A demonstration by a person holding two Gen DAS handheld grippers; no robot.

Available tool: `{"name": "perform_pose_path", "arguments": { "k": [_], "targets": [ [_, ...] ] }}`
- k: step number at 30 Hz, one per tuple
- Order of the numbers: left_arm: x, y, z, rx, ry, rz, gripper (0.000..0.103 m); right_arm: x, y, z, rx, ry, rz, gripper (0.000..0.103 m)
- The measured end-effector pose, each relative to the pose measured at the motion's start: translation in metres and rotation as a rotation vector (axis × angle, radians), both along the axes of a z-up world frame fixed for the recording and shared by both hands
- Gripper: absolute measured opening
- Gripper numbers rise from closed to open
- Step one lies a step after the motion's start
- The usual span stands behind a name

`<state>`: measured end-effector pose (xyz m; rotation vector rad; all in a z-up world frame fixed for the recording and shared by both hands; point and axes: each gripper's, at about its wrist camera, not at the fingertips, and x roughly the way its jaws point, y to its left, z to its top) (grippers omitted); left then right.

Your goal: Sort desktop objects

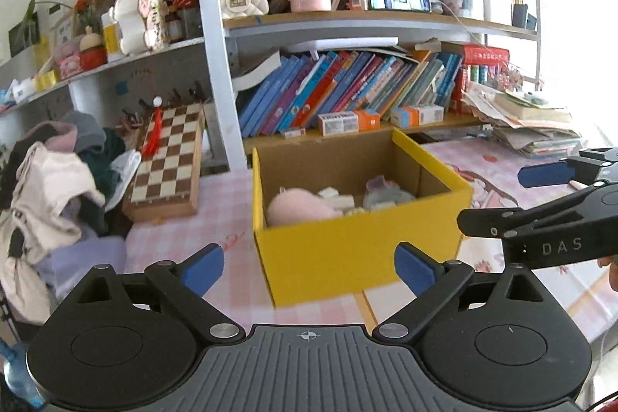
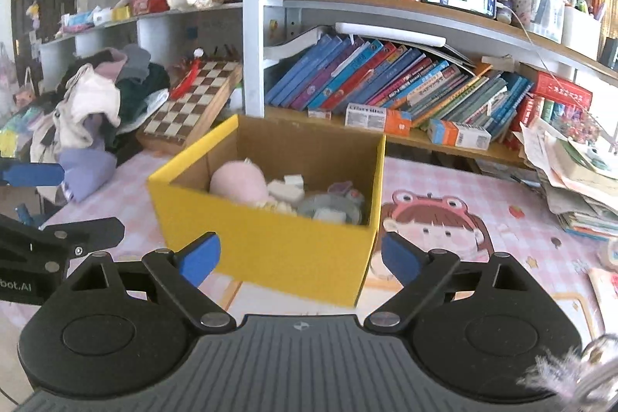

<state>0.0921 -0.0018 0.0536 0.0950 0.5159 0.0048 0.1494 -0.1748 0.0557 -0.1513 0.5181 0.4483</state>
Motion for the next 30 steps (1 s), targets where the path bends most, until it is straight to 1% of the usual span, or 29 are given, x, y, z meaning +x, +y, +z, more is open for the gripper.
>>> {"name": "perform_pose_path", "arguments": {
  "k": [3,5,9,15,20,24,30],
  "targets": [
    [-0.016,0.0,-0.005,-0.012,0.008,0.007,0.097,-0.02,-0.001,-0.005,-0.008,0.008,-0.014,0.092],
    [-0.026,0.0,-0.007,-0.019,0.011,0.014,0.099,-0.031,-0.002,-0.009,-0.012,0.011,-0.028,0.095],
    [-0.044,-0.001,-0.013,-0.011,0.015,0.042,0.1,-0.053,-0.003,-0.018,-0.02,0.009,-0.066,0.098],
    [-0.061,-0.006,-0.026,0.003,0.051,0.064,0.101,-0.08,-0.003,-0.032,-0.043,0.019,-0.106,0.103],
    [-0.072,-0.014,-0.036,0.026,0.084,0.044,0.101,-0.092,-0.003,-0.04,-0.06,0.059,-0.118,0.103],
    [-0.08,-0.016,-0.04,0.015,0.11,0.029,0.101,-0.098,-0.005,-0.045,-0.064,0.098,-0.129,0.103],
    [-0.088,-0.016,-0.043,0.004,0.132,0.03,0.101,-0.106,-0.003,-0.05,-0.081,0.116,-0.121,0.103]
  ]
}}
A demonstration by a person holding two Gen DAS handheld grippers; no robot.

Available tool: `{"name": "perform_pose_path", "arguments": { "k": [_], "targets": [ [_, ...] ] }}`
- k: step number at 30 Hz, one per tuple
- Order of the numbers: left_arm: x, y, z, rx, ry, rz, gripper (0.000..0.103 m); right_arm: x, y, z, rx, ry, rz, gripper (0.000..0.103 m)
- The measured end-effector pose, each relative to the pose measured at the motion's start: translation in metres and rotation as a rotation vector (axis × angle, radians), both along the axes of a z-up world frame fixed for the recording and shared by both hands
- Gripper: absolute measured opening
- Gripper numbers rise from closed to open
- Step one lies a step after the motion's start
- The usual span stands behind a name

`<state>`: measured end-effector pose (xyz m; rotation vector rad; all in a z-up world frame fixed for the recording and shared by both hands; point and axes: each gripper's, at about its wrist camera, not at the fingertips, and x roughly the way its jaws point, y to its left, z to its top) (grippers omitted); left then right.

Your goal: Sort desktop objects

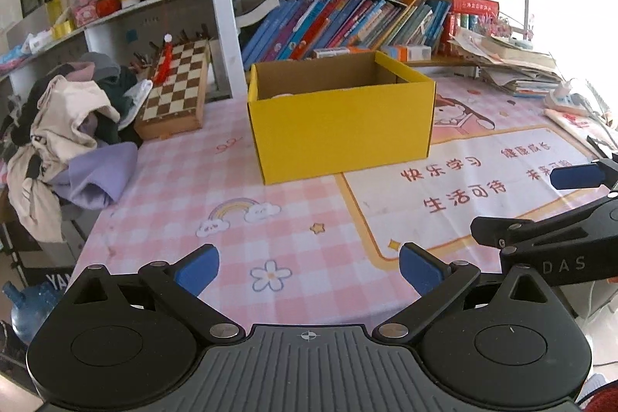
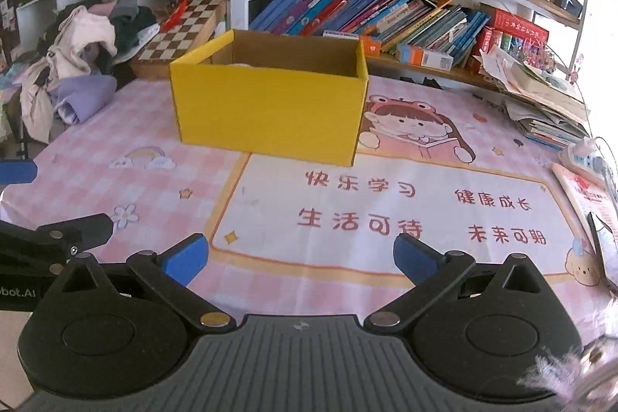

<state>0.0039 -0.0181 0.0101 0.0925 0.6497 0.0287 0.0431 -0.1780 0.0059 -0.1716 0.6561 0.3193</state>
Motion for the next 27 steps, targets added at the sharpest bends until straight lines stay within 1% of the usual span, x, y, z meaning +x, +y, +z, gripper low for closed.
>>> {"name": "perform_pose_path", "arguments": {
  "k": [9,14,20,27],
  "targets": [
    [-0.003,-0.001,-0.001,-0.008,0.016,0.005,0.102,-0.005,-0.001,-0.001,-0.021,-0.006,0.009,0.103],
    [-0.003,-0.006,-0.005,-0.018,0.034,0.002,0.102,-0.005,-0.006,-0.004,-0.022,0.006,0.004,0.103],
    [-0.004,-0.01,-0.004,0.017,0.029,0.0,0.102,-0.004,-0.006,-0.004,-0.015,0.005,0.015,0.103],
    [-0.003,-0.008,-0.005,0.014,0.038,0.012,0.103,-0.003,-0.004,-0.004,-0.016,0.01,0.023,0.103]
  ]
}}
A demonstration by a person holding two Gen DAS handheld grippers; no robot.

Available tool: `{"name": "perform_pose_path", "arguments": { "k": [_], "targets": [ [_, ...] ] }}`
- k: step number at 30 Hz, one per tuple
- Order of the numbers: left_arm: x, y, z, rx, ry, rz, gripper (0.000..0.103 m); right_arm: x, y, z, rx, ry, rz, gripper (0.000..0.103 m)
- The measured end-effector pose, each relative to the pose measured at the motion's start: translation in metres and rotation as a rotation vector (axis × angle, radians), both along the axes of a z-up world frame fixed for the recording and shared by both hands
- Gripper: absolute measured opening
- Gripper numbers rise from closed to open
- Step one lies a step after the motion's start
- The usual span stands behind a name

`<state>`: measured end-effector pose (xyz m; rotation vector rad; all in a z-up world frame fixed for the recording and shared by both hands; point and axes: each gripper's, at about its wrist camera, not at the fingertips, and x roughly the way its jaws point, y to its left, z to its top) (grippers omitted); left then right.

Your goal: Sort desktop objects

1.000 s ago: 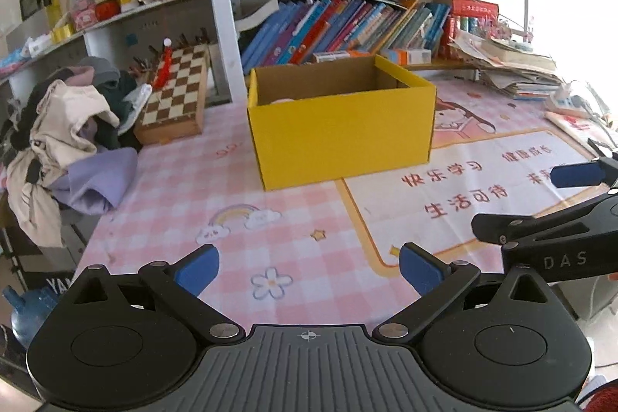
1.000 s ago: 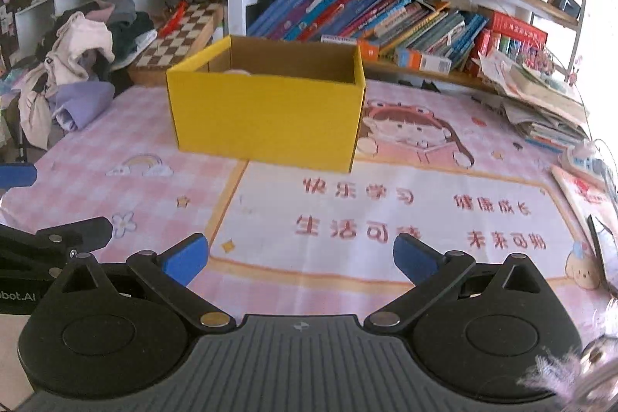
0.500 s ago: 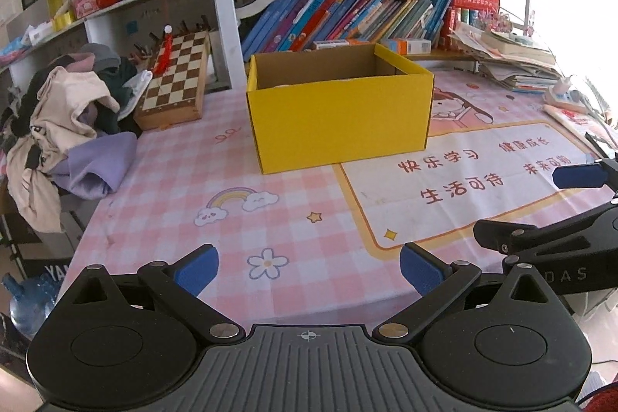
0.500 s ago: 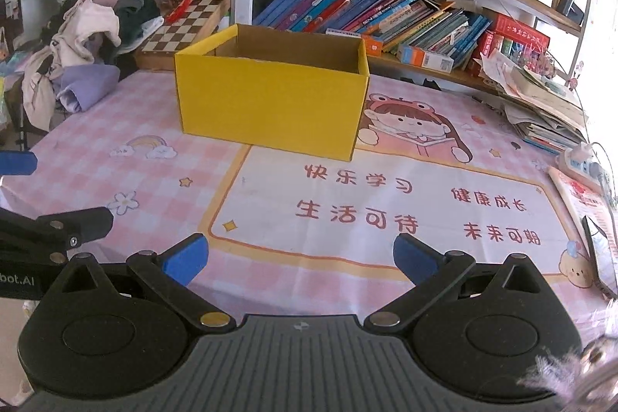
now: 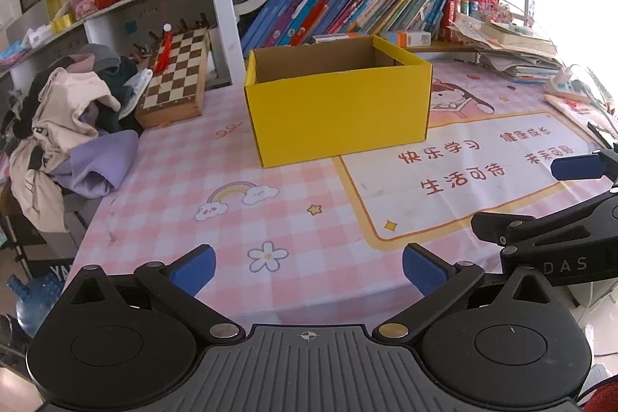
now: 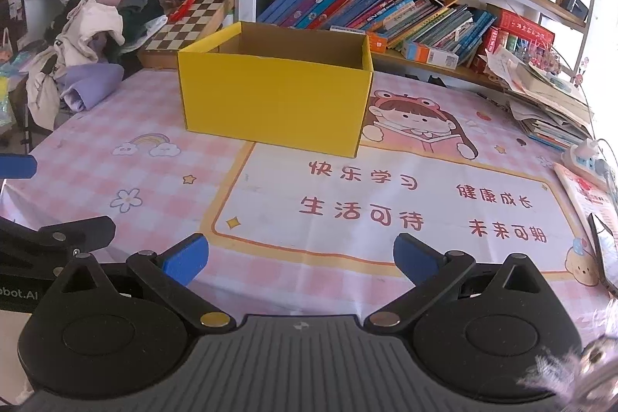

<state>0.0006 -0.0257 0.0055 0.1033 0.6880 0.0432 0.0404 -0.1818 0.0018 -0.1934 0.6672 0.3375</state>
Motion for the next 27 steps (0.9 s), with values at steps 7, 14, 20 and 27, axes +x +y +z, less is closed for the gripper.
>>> {"name": "perform_pose_path", "arguments": {
  "k": [7,14,20,27],
  "targets": [
    [0.0028,0.0028,-0.003,-0.014,0.021,0.006,0.103,0.0018,-0.0002,-0.0027,-0.013,0.015,-0.01,0.103],
    [0.0042,0.0016,-0.0055,-0.01,0.035,-0.007,0.103,0.0026,0.0011,-0.0058,-0.025,0.033,-0.011,0.103],
    [0.0066,0.0006,-0.0063,-0.01,0.043,-0.01,0.103,0.0043,0.0001,-0.0074,-0.028,0.041,-0.019,0.103],
    [0.0084,-0.0001,-0.0081,-0.008,0.052,-0.013,0.103,0.0062,-0.0009,-0.0087,-0.03,0.049,-0.019,0.103]
  ]
}}
